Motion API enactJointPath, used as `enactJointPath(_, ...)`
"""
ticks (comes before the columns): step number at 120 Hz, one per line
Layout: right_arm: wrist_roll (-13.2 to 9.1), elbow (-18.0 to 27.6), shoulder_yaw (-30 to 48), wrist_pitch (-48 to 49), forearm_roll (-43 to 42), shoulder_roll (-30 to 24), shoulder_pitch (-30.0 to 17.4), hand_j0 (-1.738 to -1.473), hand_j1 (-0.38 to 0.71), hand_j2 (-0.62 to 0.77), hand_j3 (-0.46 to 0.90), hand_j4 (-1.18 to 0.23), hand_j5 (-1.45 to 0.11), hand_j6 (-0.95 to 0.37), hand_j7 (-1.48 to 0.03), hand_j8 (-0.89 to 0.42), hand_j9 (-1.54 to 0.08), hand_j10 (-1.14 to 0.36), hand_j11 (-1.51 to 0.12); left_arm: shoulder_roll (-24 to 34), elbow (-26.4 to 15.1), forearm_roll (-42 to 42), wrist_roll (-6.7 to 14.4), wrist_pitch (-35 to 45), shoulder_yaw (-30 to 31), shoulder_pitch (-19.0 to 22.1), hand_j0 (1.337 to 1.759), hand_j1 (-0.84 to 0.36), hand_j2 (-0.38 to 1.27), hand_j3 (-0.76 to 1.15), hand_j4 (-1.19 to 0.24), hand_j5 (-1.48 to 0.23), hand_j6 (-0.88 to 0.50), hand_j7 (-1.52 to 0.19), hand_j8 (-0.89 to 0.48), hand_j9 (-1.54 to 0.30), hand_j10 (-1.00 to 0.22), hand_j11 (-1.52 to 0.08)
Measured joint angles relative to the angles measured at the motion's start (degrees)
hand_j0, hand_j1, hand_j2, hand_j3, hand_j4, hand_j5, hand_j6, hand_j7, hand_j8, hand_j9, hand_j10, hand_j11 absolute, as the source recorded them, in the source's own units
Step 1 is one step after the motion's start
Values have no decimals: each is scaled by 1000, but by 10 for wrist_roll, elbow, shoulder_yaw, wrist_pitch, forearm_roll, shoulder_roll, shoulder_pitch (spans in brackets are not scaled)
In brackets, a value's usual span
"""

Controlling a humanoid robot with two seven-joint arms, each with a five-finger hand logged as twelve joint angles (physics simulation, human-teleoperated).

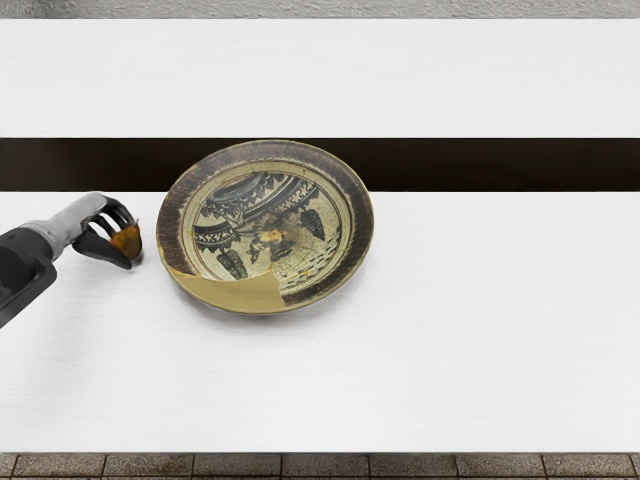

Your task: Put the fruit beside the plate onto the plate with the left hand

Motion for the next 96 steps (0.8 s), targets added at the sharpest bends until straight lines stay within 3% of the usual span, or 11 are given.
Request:
enactJointPath(22, 0, 0, 0, 0, 0, 0, 0, -1658, -349, 0, 0, 0, 0, -1, 0, 0, 0, 0, 0, 15, -15, -4, 3, -6, -3, -7, 1655, -349, 464, 0, -640, -1049, -402, -1030, -521, -1013, -760, -1014)
enactJointPath(64, 0, 0, -1, 0, -1, 0, 0, -1658, -349, 0, 0, 0, 0, -1, 0, 0, 0, 0, 0, 38, -41, -16, 9, -18, -4, -24, 1656, -350, 454, 0, -648, -1070, -414, -1045, -514, -1019, -772, -1019)
enactJointPath(80, 0, 0, -1, 0, -1, 0, 0, -1658, -349, 0, 0, 0, 0, -1, 0, 0, 0, 0, 0, 40, -49, -21, 11, -21, -4, -29, 1656, -381, 552, 0, -643, -1078, -407, -1049, -509, -1020, -776, -1019)
enactJointPath(96, 0, -1, -1, 0, -1, 0, 0, -1658, -349, 0, 0, 0, 0, -1, 0, 0, 0, 0, 0, 48, -54, -28, 11, -28, -5, -39, 1655, -360, 475, 0, -652, -1079, -419, -1054, -504, -1025, -777, -1024)
